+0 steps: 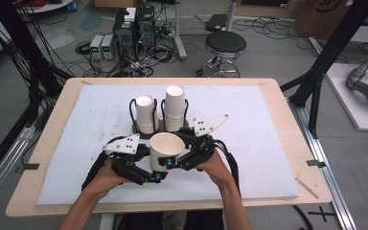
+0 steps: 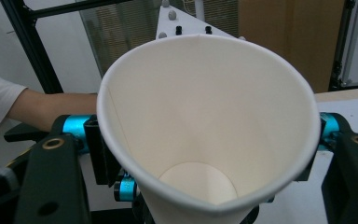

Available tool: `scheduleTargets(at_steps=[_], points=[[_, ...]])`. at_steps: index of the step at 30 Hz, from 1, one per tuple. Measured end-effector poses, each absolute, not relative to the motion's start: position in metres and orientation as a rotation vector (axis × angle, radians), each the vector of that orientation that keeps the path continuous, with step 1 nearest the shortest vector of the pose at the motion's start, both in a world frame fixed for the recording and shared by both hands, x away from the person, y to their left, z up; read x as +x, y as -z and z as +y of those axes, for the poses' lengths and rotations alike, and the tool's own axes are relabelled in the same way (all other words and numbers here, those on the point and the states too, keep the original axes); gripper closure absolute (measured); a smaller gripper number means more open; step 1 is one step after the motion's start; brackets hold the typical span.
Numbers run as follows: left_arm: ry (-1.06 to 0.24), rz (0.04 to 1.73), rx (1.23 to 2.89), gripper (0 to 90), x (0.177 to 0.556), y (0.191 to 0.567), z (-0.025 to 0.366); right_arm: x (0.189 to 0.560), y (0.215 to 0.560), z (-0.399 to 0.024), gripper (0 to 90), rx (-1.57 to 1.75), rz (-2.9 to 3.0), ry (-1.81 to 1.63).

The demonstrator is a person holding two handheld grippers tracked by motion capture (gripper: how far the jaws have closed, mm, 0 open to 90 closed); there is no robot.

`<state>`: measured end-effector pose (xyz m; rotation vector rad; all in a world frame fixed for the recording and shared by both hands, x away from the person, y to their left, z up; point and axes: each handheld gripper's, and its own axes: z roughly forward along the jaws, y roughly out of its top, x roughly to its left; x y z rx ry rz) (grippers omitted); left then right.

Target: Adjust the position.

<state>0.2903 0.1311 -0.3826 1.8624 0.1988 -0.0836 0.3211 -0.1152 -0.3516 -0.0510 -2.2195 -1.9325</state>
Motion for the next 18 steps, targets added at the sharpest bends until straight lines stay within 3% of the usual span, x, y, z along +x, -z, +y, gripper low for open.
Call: scheduleTargets(at_steps=[3, 6, 9, 18], points=[[0.052, 0.200, 1.846, 35.0, 0.2884, 0.3828, 0.1323, 0.3206, 0.3510, -0.1159, 29.8, -0.054, -2.220, 1.938], [0.018, 0.229, 1.857, 17.1, 0.2877, 0.3830, 0.1318, 0.3206, 0.3509, -0.1163, 29.8, -0.060, -2.225, 1.931], [0.061, 0.260, 1.847, 4.9, 0.2895, 0.3840, 0.1325, 0.3211, 0.3510, -0.1167, 29.8, -0.070, -2.232, 1.923], [0.022, 0.283, 1.875, 1.7, 0.2900, 0.3838, 0.1388, 0.3215, 0.3494, -0.1204, 29.8, -0.082, -2.239, 1.929]])
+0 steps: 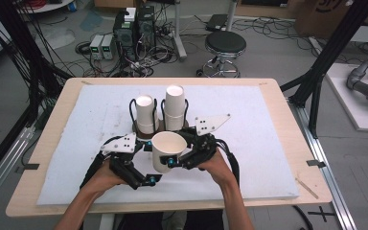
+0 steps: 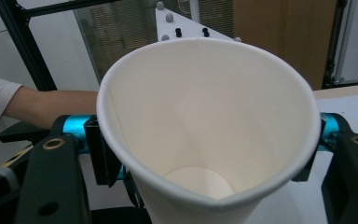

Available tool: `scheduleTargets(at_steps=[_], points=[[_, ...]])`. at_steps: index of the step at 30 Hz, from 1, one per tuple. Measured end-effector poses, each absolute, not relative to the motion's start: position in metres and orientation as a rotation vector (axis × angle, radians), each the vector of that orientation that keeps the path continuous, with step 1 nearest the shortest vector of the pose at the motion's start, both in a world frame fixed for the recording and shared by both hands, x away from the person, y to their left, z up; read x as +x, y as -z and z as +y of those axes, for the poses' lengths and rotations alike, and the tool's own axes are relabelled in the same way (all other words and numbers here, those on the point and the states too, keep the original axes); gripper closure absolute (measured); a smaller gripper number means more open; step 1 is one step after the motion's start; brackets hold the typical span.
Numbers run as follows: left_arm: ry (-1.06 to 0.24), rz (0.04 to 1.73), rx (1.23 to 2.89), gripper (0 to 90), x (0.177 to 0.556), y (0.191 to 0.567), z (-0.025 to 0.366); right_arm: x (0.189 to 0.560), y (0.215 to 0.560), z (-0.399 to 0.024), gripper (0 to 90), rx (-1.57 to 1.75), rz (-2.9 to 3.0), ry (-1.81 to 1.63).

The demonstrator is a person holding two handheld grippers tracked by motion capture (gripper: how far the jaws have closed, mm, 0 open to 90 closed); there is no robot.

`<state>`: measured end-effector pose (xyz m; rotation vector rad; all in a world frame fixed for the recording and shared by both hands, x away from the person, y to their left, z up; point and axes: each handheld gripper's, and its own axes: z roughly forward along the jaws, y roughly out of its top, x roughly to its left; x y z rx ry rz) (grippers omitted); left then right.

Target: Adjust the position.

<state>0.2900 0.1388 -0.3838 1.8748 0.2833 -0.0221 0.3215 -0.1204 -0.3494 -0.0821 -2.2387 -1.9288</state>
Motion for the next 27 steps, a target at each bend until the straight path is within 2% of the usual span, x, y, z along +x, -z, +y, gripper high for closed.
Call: scheduleTargets(at_steps=[15, 27], points=[[-0.051, 0.324, 1.951, 1.7, 0.291, 0.379, 0.153, 0.322, 0.343, -0.132, 30.0, -0.116, -2.313, 1.927], [-0.092, 0.376, 1.946, 1.7, 0.292, 0.380, 0.169, 0.323, 0.340, -0.148, 30.1, -0.170, -2.358, 1.938]])
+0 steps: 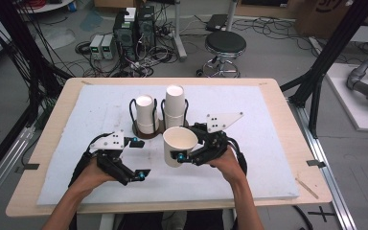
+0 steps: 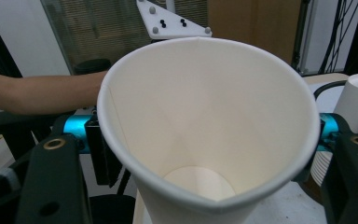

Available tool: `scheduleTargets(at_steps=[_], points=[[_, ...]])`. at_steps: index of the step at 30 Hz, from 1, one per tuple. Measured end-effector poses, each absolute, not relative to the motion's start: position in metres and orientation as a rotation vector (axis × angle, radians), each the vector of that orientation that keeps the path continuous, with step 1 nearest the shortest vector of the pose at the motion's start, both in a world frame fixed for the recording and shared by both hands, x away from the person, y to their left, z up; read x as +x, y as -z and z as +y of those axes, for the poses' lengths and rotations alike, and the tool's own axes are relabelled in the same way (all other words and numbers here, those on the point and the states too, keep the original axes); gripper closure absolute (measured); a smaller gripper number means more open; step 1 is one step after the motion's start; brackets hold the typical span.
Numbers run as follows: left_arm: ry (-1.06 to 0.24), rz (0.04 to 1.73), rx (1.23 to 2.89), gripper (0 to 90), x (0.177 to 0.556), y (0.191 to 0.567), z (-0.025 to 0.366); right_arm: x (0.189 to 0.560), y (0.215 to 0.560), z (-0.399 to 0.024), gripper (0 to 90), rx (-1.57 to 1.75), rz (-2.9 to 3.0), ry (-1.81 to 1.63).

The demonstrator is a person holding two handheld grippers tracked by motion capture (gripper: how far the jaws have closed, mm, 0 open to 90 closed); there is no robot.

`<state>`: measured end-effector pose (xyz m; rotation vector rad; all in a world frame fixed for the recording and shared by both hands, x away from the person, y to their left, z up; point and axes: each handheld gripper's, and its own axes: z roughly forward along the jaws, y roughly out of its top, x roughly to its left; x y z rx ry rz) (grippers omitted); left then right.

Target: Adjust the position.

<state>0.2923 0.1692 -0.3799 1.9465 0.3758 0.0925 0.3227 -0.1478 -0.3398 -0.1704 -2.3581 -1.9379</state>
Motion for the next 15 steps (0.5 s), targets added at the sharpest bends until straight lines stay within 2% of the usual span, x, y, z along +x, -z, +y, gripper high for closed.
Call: scheduleTargets(at_steps=[15], points=[[-0.142, 0.460, 1.966, 1.7, 0.294, 0.398, 0.184, 0.322, 0.338, -0.154, 30.2, -0.176, -2.363, 1.940]])
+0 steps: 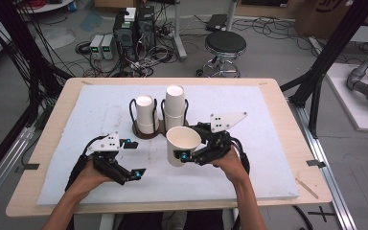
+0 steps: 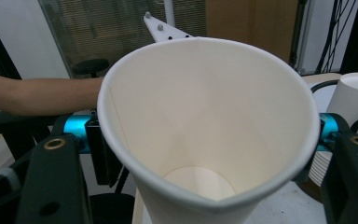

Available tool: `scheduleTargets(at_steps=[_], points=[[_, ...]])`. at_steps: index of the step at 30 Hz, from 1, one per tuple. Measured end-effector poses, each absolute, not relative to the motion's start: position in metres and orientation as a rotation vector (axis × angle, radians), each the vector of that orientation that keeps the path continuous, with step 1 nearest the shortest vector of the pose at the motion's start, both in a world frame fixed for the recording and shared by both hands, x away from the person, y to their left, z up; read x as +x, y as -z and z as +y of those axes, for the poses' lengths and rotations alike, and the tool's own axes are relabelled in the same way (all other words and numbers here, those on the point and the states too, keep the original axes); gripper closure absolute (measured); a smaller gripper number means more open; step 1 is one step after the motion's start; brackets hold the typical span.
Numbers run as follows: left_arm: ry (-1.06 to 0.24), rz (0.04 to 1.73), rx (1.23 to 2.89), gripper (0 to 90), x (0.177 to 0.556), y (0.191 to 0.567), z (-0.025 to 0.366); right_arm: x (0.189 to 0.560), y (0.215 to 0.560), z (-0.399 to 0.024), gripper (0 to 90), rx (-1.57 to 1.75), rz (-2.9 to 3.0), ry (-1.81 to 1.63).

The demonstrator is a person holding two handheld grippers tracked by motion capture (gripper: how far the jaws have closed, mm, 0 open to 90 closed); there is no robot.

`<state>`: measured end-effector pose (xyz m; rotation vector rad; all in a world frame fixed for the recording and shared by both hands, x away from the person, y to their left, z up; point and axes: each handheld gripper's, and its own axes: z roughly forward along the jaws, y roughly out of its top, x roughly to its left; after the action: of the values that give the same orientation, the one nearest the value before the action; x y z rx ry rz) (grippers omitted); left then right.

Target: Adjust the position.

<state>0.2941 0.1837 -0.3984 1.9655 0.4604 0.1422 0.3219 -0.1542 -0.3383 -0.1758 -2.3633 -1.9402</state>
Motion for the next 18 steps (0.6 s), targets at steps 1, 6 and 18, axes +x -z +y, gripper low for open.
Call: scheduleTargets(at_steps=[1, 6, 18], points=[[-0.145, 0.466, 1.967, 1.7, 0.294, 0.399, 0.185, 0.322, 0.338, -0.155, 30.2, -0.179, -2.363, 1.940], [-0.173, 0.506, 1.954, 1.7, 0.294, 0.405, 0.193, 0.322, 0.338, -0.158, 30.3, -0.184, -2.365, 1.952], [-0.306, 0.638, 1.905, 1.7, 0.289, 0.425, 0.219, 0.321, 0.337, -0.161, 31.5, -0.188, -2.369, 1.951]])
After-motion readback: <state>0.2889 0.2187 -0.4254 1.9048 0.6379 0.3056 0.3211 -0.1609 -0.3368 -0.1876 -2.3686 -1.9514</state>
